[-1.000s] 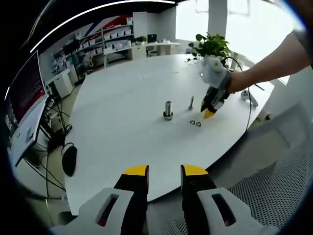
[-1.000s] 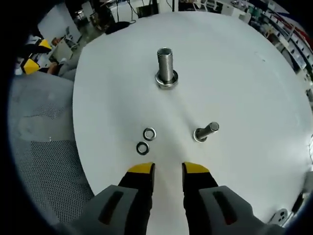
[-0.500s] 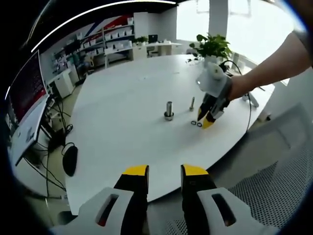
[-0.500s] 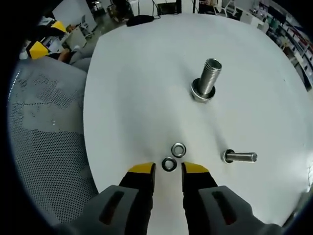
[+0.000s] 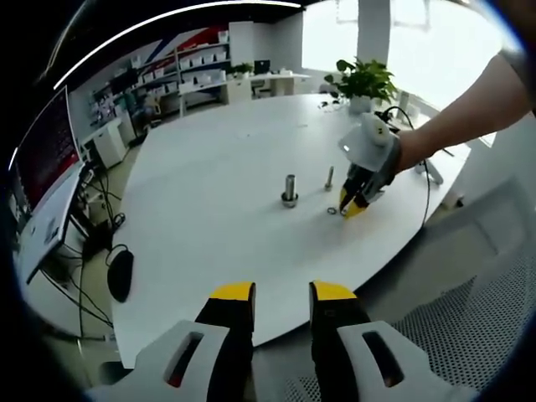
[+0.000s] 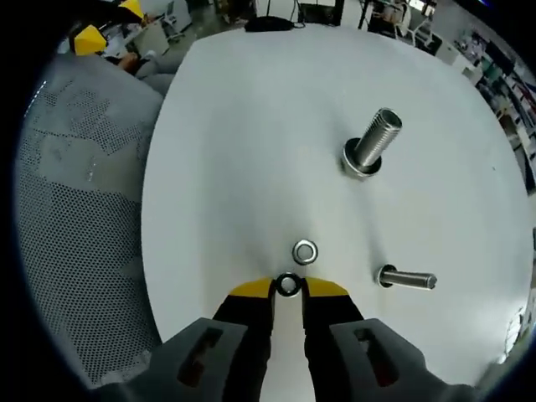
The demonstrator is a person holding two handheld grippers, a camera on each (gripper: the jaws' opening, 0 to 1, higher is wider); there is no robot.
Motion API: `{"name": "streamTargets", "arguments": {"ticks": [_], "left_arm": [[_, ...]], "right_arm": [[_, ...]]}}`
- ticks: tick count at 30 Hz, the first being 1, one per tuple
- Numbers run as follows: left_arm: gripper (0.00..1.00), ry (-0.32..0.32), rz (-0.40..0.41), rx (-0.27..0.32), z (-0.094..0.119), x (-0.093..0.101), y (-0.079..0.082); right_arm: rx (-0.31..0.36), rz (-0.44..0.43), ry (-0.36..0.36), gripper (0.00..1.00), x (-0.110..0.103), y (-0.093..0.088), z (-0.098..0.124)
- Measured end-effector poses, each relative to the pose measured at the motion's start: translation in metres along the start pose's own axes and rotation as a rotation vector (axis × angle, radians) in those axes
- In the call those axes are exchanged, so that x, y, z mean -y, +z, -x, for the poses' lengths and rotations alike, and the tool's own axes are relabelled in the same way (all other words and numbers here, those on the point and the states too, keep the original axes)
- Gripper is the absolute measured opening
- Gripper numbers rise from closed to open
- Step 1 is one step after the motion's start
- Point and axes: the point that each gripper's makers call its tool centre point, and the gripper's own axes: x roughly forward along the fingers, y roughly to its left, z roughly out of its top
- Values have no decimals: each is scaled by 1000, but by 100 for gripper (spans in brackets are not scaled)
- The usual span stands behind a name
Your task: Place the washer onto the threaded stud by aligning its center hole with the stud, sliding it down to the base, and recovering from edge contact or off-axis alignment until the washer reaches the visible bottom stop.
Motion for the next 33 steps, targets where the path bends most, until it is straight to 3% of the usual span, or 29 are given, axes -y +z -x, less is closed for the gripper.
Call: {"name": "streamTargets", "arguments": {"ticks": [5,11,17,23,26,30,32,33], "left_arm": [[24,-6,-14,-22,-2,2,-3],[24,-3,-9,-13,-1,1,-2],[24,-3,-8,-7,-1,1,-1],[24,-1,-6,-6,0,0,-1],[24,-6,-11,-11,-1,1,-1],[24,-2,-8,-5,0,1,-1],[24,-3,-9,-8,-1,1,-1],[24,-4,-10,-10,-1,1,-1]], "right_arm": [[-36,-1,33,17,-1,-2,1],[-65,123,21,17,-2,-3,1],[-68,167,35,15,-2,-4,1],[-103,120,23,14,-3,-2,1],[-123,65,-12,14,-2,-3,1],[-124,57,-45,14,-3,-2,0],[-89,-6,-35,14,-3,-2,0],[-56,-89,-21,14,-1,-1,1]]}}
